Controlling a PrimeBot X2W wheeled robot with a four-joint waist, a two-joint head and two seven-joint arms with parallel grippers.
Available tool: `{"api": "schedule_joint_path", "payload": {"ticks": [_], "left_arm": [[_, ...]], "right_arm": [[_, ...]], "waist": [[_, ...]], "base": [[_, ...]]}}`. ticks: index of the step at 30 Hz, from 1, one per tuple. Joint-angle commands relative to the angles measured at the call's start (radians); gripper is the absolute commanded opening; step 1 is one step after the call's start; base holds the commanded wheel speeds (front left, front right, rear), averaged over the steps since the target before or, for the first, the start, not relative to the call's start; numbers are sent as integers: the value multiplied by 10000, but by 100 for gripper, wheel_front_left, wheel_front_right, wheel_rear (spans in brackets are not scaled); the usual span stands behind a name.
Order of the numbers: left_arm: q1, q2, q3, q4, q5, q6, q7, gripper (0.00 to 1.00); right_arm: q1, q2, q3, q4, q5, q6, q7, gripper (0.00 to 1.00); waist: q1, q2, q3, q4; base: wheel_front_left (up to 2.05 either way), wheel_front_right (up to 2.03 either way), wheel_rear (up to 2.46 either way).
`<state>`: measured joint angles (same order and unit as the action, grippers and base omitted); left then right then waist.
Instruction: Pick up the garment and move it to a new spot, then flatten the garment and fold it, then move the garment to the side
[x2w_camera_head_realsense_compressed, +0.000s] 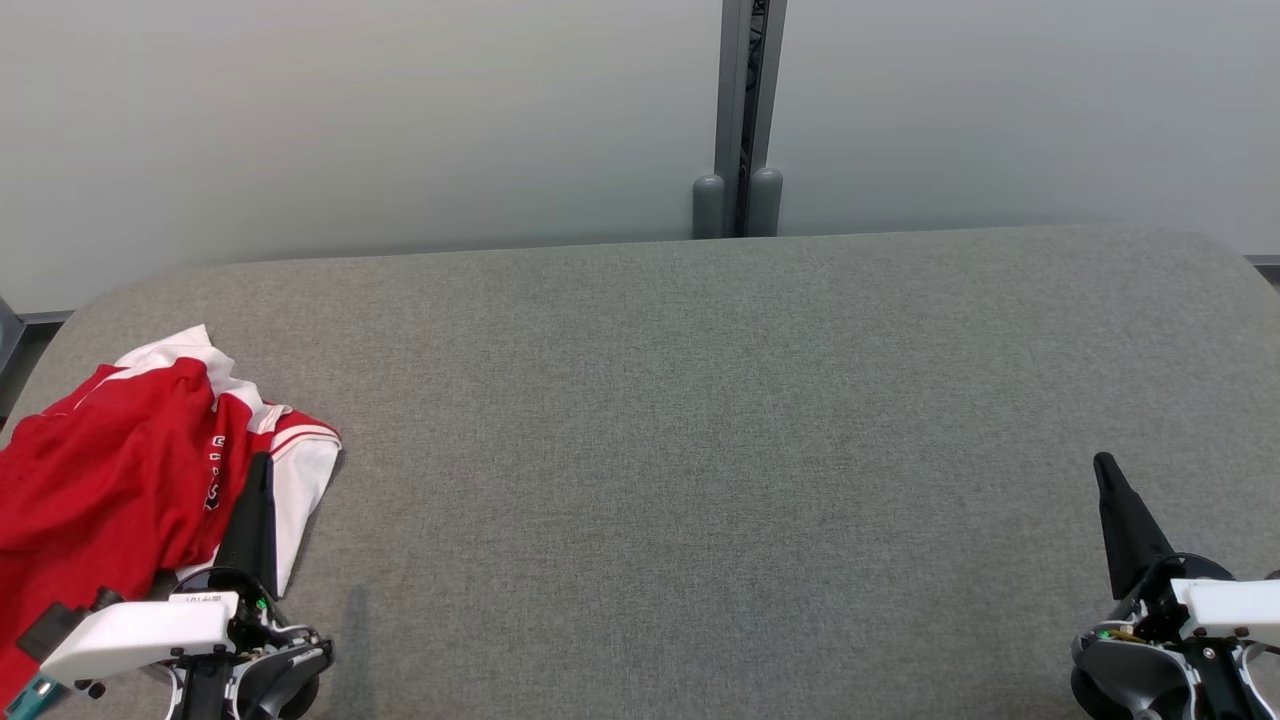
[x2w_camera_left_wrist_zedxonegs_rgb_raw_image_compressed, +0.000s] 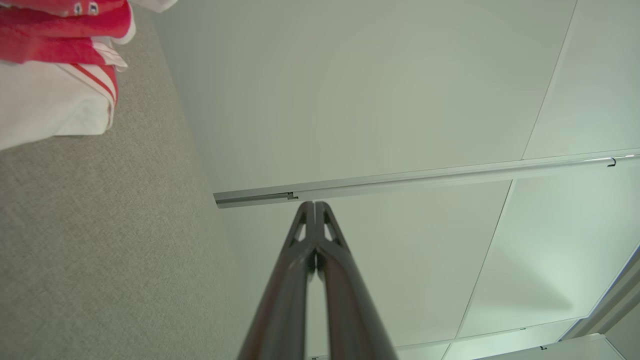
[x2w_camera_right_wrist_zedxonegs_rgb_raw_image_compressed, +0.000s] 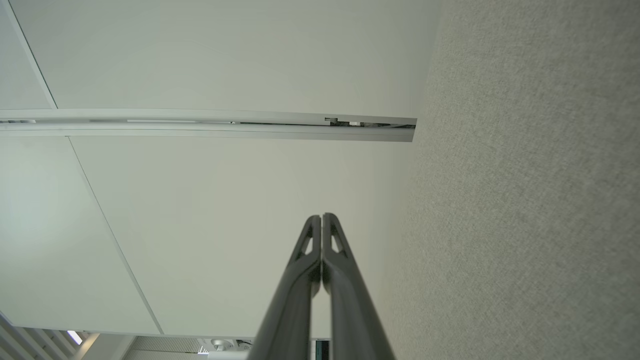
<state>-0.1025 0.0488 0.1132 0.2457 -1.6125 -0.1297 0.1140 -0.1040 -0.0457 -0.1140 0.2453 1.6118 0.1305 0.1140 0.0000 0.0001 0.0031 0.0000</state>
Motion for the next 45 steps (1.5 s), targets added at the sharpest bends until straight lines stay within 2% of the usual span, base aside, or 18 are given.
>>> {"api": "schedule_joint_path", "payload": {"ticks": [1,16,17,22,34,41,45], "left_arm": [[-131,25,23,-23,-9,-20,25,0],[-131,25,23,-23,-8,-20,27,0],[1,-2,-3,9,0,2,-2,100],[346,-104,-40,304,2,6,-27,100],[298,-71,-351,-183,201,2,-660,100],[283,26,-582,-405,687,-1,-988,100],[276,40,-621,-507,1214,-2,-1160,100]], "right_arm": [[-93,-95,-6,-21,24,4,28,0],[-93,-95,-6,-21,24,4,28,0],[1,4,1,5,0,0,-1,100],[296,150,43,279,-2,-13,-26,100],[291,109,494,-478,-45,-10,-683,100],[258,88,539,-788,-620,-9,-994,100],[230,79,586,-933,-1361,-8,-1164,100]], "waist": [[0,-1,0,0],[0,-1,0,0],[0,-1,0,0],[0,-1,4,0],[0,-1,18,28],[0,-1,26,31],[0,-1,30,32]], "base": [[0,0,0],[0,0,0],[0,0,0],[0,0,0],[0,0,0],[0,0,0],[0,0,0]]}}
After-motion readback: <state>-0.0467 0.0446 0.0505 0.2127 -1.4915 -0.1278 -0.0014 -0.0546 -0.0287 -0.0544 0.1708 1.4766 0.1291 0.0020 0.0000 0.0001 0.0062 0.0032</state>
